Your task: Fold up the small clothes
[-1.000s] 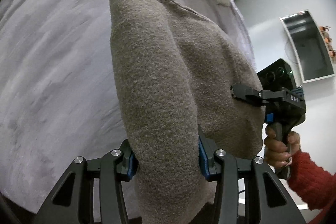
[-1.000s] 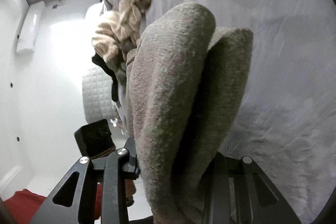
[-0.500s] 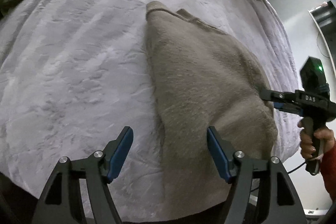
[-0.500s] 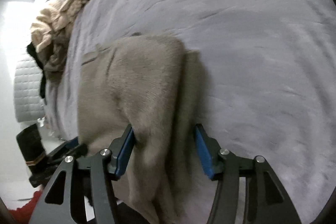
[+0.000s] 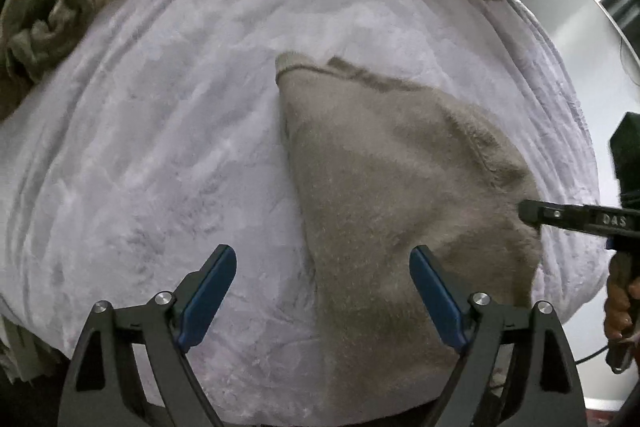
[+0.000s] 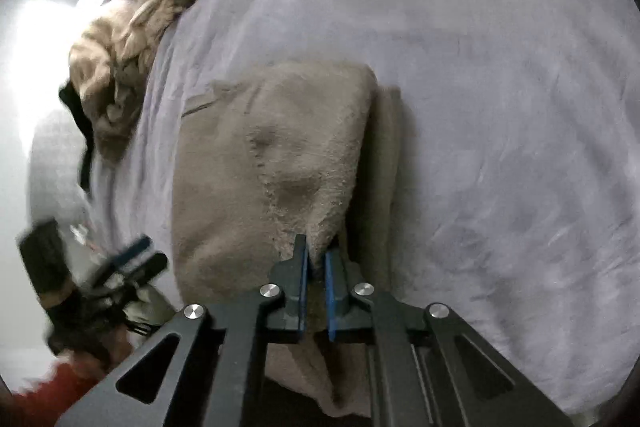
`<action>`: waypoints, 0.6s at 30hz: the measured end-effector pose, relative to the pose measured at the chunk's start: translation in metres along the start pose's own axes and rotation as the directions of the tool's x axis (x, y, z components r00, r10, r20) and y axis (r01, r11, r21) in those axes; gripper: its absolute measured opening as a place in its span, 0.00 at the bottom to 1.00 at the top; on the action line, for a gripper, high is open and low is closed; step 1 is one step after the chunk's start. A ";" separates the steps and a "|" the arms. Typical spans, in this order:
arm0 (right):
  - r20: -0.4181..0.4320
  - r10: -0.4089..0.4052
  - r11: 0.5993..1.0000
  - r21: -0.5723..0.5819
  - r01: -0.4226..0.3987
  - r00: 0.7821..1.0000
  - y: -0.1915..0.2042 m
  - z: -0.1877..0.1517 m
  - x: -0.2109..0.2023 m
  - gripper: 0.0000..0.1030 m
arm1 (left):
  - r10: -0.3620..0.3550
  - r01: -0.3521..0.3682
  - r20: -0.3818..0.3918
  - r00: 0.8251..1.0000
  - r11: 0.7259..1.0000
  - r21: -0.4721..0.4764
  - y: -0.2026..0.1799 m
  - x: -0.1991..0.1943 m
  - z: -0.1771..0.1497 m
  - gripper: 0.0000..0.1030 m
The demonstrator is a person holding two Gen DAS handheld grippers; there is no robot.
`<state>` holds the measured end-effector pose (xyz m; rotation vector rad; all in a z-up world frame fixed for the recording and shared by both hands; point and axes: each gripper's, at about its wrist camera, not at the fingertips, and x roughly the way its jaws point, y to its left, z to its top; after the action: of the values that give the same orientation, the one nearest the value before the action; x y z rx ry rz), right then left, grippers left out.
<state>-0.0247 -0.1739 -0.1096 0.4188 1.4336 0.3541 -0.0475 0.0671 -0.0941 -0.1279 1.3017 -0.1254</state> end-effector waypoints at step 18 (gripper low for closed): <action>-0.088 0.071 0.996 -0.049 -0.076 0.994 0.006 -0.059 -0.013 0.12 | 0.085 -0.080 -0.087 0.993 0.994 0.069 0.003 0.017 -0.038 0.99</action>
<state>-0.0848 -0.1711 -0.1010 0.4187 1.4925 0.4731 -0.0798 0.0663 -0.1205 -0.0123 1.3893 -0.1042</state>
